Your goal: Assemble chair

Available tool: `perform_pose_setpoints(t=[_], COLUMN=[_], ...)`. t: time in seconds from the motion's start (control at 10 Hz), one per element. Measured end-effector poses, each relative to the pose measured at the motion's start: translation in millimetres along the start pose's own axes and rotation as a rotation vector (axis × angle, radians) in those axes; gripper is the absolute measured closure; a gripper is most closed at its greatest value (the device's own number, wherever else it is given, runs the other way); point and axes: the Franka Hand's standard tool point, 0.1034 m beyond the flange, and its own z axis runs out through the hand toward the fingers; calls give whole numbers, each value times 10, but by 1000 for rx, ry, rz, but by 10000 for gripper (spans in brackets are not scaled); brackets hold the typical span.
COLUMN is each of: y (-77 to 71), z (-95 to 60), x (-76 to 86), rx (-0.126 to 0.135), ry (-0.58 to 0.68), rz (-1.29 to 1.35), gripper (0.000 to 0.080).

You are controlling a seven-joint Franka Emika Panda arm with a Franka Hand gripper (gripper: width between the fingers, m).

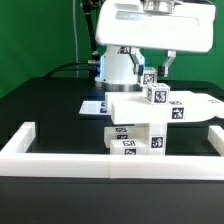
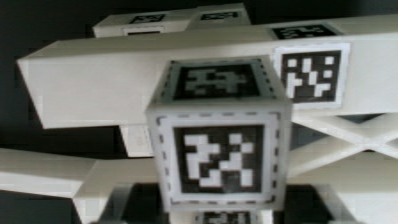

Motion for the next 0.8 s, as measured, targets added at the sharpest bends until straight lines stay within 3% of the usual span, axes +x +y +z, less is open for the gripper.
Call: perform_pose_setpoints(t=[0.8], y=[-3], z=[18], x=[24], rx=[-7], ry=[19], rz=[-4], gripper=[512])
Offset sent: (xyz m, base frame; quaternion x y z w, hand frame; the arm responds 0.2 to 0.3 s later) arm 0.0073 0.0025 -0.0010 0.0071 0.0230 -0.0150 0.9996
